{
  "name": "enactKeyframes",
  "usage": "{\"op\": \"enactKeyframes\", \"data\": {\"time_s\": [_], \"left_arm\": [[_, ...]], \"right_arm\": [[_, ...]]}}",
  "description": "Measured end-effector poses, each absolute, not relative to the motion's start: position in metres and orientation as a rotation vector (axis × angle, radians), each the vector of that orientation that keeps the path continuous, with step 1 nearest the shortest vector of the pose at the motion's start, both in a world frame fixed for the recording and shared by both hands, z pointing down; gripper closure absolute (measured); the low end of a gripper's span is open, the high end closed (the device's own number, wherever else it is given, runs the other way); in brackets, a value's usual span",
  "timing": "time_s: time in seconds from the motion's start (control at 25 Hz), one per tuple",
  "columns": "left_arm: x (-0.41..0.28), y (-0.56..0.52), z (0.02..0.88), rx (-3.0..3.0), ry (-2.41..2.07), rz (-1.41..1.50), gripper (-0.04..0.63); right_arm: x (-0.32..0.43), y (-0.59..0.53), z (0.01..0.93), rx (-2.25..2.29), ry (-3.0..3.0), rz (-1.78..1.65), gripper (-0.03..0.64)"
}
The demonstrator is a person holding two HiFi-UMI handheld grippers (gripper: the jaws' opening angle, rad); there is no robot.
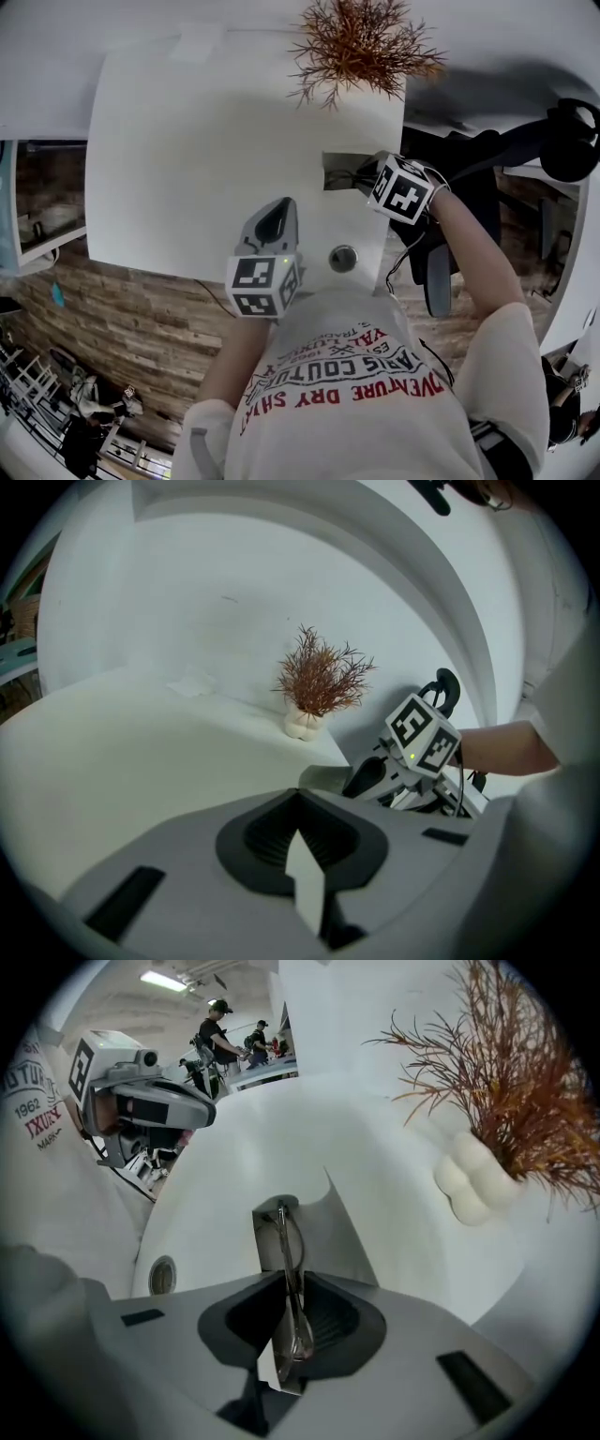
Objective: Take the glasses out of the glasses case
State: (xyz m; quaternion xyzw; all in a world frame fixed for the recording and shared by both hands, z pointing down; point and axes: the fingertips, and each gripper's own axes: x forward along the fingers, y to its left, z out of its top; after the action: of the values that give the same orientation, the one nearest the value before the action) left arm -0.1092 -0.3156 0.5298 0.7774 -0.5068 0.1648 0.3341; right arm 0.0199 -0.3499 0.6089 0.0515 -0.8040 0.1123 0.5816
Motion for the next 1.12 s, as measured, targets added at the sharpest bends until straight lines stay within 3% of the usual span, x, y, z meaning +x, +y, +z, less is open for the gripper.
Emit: {"op": "enactKeyframes", "data": {"time_s": [0.28,0.6,1.12], "left_arm": [[-0.114,-0.315,0.53,2.014,-1.336,0.426,0.594],[-0.134,-0.319,0.522,1.987,-1.406,0.391,0.594],[-0.117,-0.318,0.486,2.124,-1.418,0.379,0.594]], "right_arm": [[0.02,-0.349,0.609,0.033,-1.86,0.247,0.589],[0.02,-0.354,0.6,0.039,-1.88,0.181,0.591],[0.014,-0.367,0.534,0.38,-2.034,0.232,0.591]]}}
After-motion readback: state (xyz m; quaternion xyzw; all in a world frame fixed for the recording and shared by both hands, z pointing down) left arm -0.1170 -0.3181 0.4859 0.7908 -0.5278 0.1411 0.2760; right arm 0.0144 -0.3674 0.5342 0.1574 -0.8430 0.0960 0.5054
